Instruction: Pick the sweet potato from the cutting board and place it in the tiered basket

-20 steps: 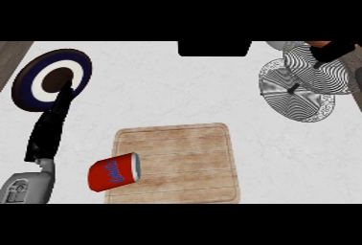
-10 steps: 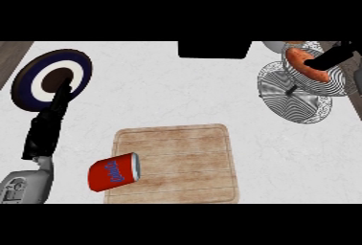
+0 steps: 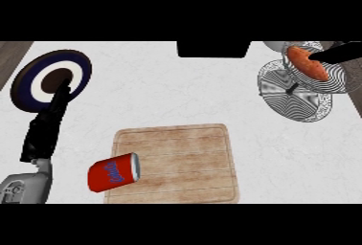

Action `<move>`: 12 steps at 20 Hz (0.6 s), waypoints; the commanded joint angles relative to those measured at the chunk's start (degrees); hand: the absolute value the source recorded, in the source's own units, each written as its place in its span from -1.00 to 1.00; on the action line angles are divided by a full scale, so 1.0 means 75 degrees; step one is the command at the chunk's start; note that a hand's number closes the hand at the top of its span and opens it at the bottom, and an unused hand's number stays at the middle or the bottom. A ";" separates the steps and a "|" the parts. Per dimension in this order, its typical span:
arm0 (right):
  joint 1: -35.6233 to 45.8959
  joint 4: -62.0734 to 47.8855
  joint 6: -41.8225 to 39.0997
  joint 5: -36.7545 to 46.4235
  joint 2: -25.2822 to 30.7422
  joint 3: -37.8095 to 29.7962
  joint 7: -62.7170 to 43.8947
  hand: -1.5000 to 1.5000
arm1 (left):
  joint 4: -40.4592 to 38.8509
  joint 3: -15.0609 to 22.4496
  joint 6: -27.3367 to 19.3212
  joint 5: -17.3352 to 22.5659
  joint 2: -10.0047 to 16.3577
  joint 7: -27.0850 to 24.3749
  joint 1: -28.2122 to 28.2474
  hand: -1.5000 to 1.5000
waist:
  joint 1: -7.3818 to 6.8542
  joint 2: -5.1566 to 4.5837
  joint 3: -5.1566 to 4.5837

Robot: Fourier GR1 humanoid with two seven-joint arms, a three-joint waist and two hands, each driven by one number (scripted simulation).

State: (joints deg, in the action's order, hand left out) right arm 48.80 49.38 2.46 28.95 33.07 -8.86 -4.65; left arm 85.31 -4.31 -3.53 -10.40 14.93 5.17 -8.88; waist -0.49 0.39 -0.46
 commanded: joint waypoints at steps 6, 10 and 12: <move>-0.0362 0.0527 -0.0615 -0.0920 0.1015 -0.1226 -0.0611 -1.00 | -0.0572 -0.0195 -0.0037 -0.0027 -0.0057 -0.0102 -0.0407 0.00 | 0.0173 -0.0038 0.0058; -0.0800 0.0788 -0.1351 -0.1593 0.1473 -0.1840 -0.1252 -1.00 | -0.0568 -0.0187 -0.0048 -0.0102 -0.0067 -0.0301 -0.0117 0.00 | 0.0212 -0.0020 0.0057; -0.1303 0.0396 -0.1870 -0.1903 0.2054 -0.2276 -0.0702 -1.00 | -0.0193 -0.0165 0.0035 -0.0030 -0.0073 -0.0462 0.0294 0.00 | 0.0151 -0.0030 0.0063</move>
State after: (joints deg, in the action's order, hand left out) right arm 43.61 53.50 -6.71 18.73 44.09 -21.31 -11.04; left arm 83.20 -5.36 -3.45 -10.65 14.34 2.71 -7.72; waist 0.60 0.23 -0.07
